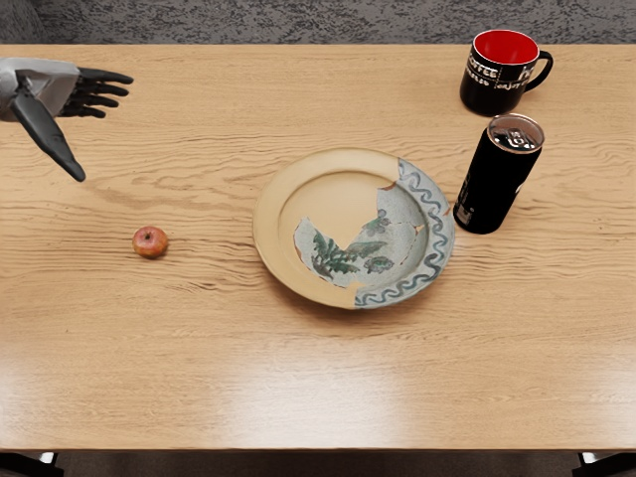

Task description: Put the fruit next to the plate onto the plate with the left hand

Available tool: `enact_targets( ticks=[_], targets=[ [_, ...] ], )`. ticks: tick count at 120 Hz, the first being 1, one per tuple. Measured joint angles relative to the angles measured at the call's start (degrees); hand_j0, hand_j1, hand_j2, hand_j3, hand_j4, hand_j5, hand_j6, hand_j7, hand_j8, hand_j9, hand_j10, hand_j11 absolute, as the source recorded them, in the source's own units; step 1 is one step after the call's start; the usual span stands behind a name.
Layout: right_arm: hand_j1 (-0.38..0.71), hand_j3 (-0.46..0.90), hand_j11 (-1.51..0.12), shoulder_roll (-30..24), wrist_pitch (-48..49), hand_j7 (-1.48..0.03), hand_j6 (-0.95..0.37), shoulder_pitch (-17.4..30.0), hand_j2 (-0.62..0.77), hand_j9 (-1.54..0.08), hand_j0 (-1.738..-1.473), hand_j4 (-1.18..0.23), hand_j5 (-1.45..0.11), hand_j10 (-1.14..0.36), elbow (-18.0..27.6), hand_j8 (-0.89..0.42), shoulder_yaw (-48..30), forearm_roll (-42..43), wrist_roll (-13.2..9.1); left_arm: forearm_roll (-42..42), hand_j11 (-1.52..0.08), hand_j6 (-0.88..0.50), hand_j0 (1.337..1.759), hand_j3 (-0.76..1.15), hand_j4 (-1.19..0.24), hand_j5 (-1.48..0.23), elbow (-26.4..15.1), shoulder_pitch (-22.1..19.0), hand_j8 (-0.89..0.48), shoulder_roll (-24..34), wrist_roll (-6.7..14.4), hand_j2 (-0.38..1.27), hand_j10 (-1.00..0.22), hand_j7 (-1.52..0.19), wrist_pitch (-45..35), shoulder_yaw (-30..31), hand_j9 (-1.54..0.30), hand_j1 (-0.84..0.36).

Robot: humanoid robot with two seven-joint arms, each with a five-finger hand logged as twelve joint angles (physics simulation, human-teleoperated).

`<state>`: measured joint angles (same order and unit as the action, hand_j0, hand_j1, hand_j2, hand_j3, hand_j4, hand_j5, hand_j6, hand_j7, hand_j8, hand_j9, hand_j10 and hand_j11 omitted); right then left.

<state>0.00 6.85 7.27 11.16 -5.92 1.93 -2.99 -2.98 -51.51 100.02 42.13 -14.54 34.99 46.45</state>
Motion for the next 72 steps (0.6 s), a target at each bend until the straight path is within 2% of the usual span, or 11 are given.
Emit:
enact_targets(
  ticks=[36,43,52,61,64,72],
  targets=[
    [-0.33,0.0,-0.02,0.0,0.0,-0.02,-0.02,0.0,0.0,-0.02,-1.658,-0.02,-0.02,-0.02,-0.1,-0.02,0.0,0.0,0.0,-0.4,0.0,0.0,1.658,0.0,0.0,0.0,0.1,0.1,0.0,-0.8,-0.1,0.0,0.0,0.0,0.0,-0.1,0.0,0.35],
    [-0.33,0.0,-0.02,0.0,0.0,-0.02,-0.01,0.0,0.0,-0.02,-1.658,-0.01,-0.02,-0.01,-0.1,-0.01,0.0,0.0,0.0,-1.1,0.0,0.0,1.658,0.0,0.0,0.0,0.2,0.5,0.0,-6.8,-0.1,0.0,0.0,0.0,0.0,0.2,0.0,0.35],
    [-0.33,0.0,-0.02,0.0,0.0,-0.02,-0.02,0.0,0.0,-0.02,-1.658,-0.02,-0.02,-0.02,-0.1,-0.02,0.0,0.0,0.0,-3.5,0.0,0.0,1.658,0.0,0.0,0.0,0.2,6.0,0.0,-12.0,0.1,0.0,0.0,0.0,0.0,3.9,0.0,0.35],
    [-0.33,0.0,-0.02,0.0,0.0,-0.02,-0.02,0.0,0.0,-0.02,-1.658,-0.02,-0.02,-0.02,-0.1,-0.02,0.0,0.0,0.0,-4.7,0.0,0.0,1.658,0.0,0.0,0.0,-0.9,15.7,0.0,-12.6,0.2,0.0,0.0,0.0,0.0,11.8,0.0,0.35],
    [-0.33,0.0,-0.02,0.0,0.0,-0.02,-0.02,0.0,0.0,-0.02,-1.658,-0.02,-0.02,-0.02,-0.1,-0.02,0.0,0.0,0.0,-5.0,0.0,0.0,1.658,0.0,0.0,0.0,-2.0,18.7,0.0,-13.0,0.2,0.0,0.0,0.0,0.0,14.8,0.0,0.35],
    [-0.33,0.0,-0.02,0.0,0.0,-0.02,-0.01,0.0,0.0,-0.02,-1.658,-0.02,-0.02,-0.01,-0.1,-0.01,0.0,0.0,0.0,-5.0,0.0,0.0,1.658,0.0,0.0,0.0,-7.2,22.6,0.0,-16.6,0.3,0.0,0.0,0.0,0.0,21.9,0.0,0.35]
  ],
)
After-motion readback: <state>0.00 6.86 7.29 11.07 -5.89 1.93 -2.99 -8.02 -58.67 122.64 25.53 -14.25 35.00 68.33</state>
